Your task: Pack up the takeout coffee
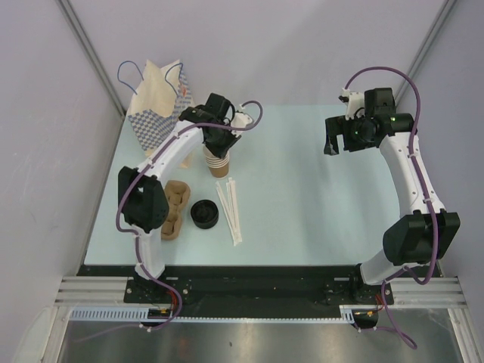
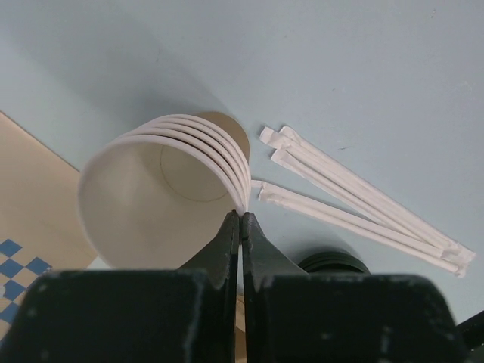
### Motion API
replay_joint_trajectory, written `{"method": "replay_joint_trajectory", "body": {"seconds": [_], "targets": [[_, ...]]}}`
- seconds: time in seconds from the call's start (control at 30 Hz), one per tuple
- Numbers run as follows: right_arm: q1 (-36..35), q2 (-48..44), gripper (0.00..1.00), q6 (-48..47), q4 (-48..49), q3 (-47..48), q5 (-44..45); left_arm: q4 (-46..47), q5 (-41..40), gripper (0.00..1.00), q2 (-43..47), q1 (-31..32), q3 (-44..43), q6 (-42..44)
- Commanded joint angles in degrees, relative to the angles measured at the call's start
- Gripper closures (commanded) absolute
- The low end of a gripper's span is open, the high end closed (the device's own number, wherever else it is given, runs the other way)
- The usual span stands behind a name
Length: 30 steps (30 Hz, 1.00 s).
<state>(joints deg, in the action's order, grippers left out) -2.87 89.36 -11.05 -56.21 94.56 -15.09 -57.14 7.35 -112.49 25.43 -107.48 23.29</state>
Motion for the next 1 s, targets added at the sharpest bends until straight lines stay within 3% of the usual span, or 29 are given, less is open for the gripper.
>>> {"method": "replay_joint_trajectory", "body": {"seconds": [0.0,0.47,0.67,0.8,0.97], "targets": [[0.15,0.37,0.01,-0.20,1.10,1.59,-0.90,1.94,-7.16,1.00,4.82,2.60,-0.36,2.46],[-0.55,0.46,0.00,-0.20,1.27,0.89,-1.61,8.27,-18.86,1.00,9.56,6.21,4.99,4.48],[-1.08,0.37,0.00,1.03,1.71,-0.17,-3.36,16.87,-26.94,1.00,11.68,7.97,11.67,6.76],[-1.69,0.72,0.00,2.43,2.50,-0.43,-4.77,17.68,-27.57,1.00,11.41,9.11,16.42,6.78],[-2.22,1.86,0.00,11.89,6.71,-1.49,-12.58,18.90,-27.04,1.00,12.46,9.20,17.30,4.93]]}}
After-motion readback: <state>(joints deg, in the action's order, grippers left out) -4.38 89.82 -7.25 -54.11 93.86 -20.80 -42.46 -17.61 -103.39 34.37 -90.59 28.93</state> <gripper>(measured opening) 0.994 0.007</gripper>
